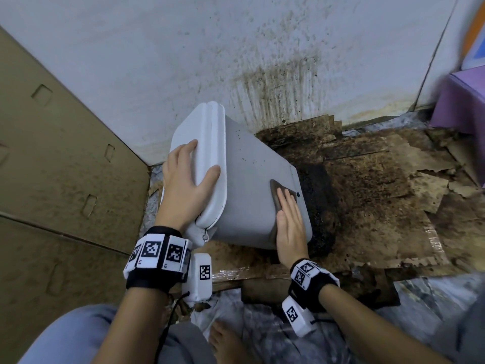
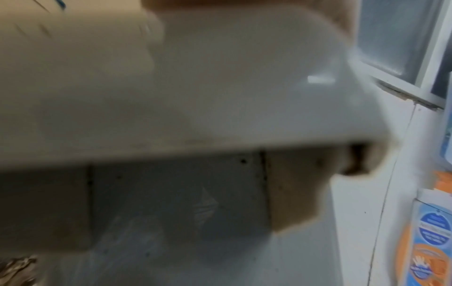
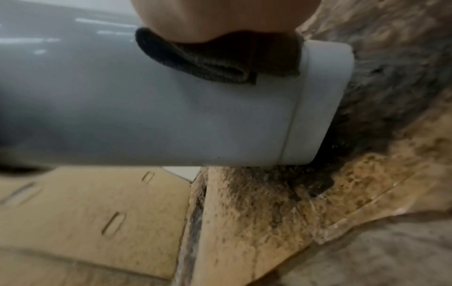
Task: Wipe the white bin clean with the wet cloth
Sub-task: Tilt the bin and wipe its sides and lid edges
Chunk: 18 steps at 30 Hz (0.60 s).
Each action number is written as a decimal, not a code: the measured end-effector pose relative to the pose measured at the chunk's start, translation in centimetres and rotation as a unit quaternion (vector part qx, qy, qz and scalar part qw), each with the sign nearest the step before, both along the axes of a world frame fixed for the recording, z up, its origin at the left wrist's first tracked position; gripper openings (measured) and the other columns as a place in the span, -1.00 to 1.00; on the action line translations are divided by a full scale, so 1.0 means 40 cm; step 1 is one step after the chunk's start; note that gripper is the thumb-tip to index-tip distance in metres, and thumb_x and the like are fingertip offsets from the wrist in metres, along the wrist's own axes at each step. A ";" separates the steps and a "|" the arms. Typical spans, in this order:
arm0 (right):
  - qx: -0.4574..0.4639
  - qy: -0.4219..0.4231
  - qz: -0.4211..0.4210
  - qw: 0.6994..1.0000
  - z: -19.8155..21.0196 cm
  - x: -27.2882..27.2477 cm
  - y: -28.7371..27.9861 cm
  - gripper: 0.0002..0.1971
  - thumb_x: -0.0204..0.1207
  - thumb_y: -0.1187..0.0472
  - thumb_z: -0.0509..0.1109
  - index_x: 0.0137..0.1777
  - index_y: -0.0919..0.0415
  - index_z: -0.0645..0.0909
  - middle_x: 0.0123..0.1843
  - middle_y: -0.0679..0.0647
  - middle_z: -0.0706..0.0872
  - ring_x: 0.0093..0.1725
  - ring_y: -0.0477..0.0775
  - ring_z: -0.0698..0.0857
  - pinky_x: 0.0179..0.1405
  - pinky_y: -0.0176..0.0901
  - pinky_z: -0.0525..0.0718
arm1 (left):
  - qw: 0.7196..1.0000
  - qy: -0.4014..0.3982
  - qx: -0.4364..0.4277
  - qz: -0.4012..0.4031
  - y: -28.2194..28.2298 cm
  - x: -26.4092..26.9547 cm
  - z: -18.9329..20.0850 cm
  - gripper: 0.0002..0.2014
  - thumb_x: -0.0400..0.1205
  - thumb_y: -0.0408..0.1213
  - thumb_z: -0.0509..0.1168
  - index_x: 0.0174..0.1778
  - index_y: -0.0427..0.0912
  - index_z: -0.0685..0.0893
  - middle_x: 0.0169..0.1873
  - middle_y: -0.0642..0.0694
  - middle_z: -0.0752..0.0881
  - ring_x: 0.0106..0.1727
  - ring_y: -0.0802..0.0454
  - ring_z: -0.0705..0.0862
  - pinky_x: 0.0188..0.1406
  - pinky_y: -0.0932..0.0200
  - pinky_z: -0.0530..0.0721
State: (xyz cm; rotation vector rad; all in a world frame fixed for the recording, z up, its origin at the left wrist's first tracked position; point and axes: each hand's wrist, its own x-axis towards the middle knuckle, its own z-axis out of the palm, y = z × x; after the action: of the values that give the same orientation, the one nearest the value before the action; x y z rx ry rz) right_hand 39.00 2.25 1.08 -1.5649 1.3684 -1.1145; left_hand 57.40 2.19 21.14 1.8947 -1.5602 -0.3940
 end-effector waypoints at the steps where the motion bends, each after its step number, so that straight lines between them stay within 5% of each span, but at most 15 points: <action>1: 0.022 -0.005 -0.007 1.000 -0.014 -0.007 -0.006 -0.41 0.75 -0.17 -0.22 0.76 -0.10 0.13 0.79 -0.19 0.13 0.77 -0.20 0.01 0.76 0.10 0.07 | 1.000 0.000 0.000 -0.002 0.000 0.000 -0.001 -0.27 0.59 0.15 0.22 0.71 0.00 0.31 0.61 0.00 0.32 0.64 0.08 0.19 0.64 0.00 0.20; 9: 0.131 -0.048 -0.040 0.989 -0.007 -0.011 -0.027 -0.43 0.73 -0.05 -0.12 0.76 -0.12 0.17 0.81 -0.09 0.07 0.77 -0.16 -0.04 0.73 -0.20 -0.14 | 1.000 -0.019 -0.002 -0.018 -0.002 -0.016 0.001 -0.18 0.54 0.26 0.14 0.72 -0.02 0.28 0.63 -0.01 0.30 0.62 0.11 0.18 0.60 0.02 0.17; 12: 0.138 -0.042 -0.042 0.989 -0.005 -0.015 -0.030 -0.49 0.81 0.09 -0.07 0.76 -0.05 0.17 0.81 -0.05 0.08 0.78 -0.10 -0.03 0.75 -0.13 -0.12 | 1.000 -0.022 0.000 -0.021 0.000 -0.018 -0.002 -0.22 0.57 0.21 0.15 0.73 -0.01 0.27 0.62 0.01 0.29 0.62 0.11 0.17 0.59 0.05 0.16; 18: 0.172 -0.036 -0.055 0.983 0.001 -0.025 -0.041 -0.43 0.73 -0.05 -0.07 0.76 -0.16 0.15 0.82 0.00 0.06 0.78 -0.02 0.00 0.76 0.06 -0.06 | 0.999 -0.028 -0.003 -0.019 -0.001 -0.017 -0.005 -0.25 0.60 0.15 0.18 0.73 -0.03 0.28 0.63 0.00 0.29 0.63 0.10 0.17 0.57 0.08 0.15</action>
State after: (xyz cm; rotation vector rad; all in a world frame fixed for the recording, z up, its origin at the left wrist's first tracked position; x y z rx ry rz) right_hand 38.01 0.62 1.13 -1.2017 1.5207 -0.9288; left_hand 56.74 2.17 20.96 1.8887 -1.6356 -0.3557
